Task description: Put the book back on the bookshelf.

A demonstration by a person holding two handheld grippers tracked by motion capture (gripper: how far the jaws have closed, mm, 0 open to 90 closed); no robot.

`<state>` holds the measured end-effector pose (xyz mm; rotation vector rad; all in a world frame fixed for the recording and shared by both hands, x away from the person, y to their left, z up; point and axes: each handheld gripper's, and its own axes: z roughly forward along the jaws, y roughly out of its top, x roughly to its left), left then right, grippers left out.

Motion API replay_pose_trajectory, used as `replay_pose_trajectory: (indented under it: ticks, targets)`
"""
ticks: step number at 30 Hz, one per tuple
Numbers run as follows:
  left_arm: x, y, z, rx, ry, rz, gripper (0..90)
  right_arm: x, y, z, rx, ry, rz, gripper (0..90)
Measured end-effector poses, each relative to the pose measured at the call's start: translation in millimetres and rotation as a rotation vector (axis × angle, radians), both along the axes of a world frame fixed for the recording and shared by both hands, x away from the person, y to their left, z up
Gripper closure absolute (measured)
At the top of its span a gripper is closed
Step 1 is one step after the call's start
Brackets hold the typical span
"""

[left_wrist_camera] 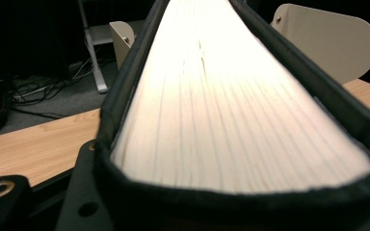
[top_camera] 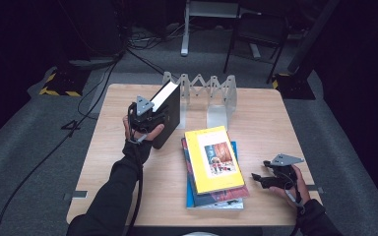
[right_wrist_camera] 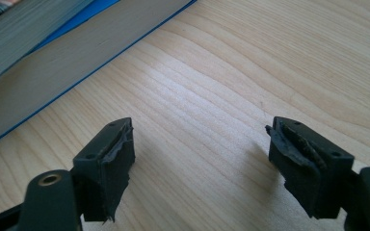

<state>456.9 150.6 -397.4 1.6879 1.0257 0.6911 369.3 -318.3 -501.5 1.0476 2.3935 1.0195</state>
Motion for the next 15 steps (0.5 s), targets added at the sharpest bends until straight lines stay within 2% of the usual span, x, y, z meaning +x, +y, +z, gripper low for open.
replay_pose_trajectory:
  ticks: [3,7,10,11,12,15]
  targets:
    - [1.4,2.2,0.6,-0.01,0.002,-0.003,47.3,-0.1,-0.1,-0.2,0.003,0.001,-0.003,24.0]
    - [1.2,3.3,7.7,-0.014,-0.018,-0.024,44.2,0.0,-0.1,-0.2,0.005,0.002,-0.003,24.0]
    - [3.4,1.7,11.8,0.019,-0.017,-0.044,43.6,0.1,-0.1,-0.3,0.006,0.004,-0.004,23.9]
    - [6.1,1.9,14.2,0.035,-0.003,-0.067,43.6,0.1,0.0,-0.3,0.005,0.004,-0.004,23.9]
    - [6.1,1.9,14.2,0.035,-0.003,-0.067,44.4,0.1,0.0,-0.3,0.005,0.004,-0.004,23.9]
    - [7.7,1.5,18.0,0.071,-0.002,-0.063,47.2,0.0,0.1,-0.2,0.005,0.004,-0.002,24.0]
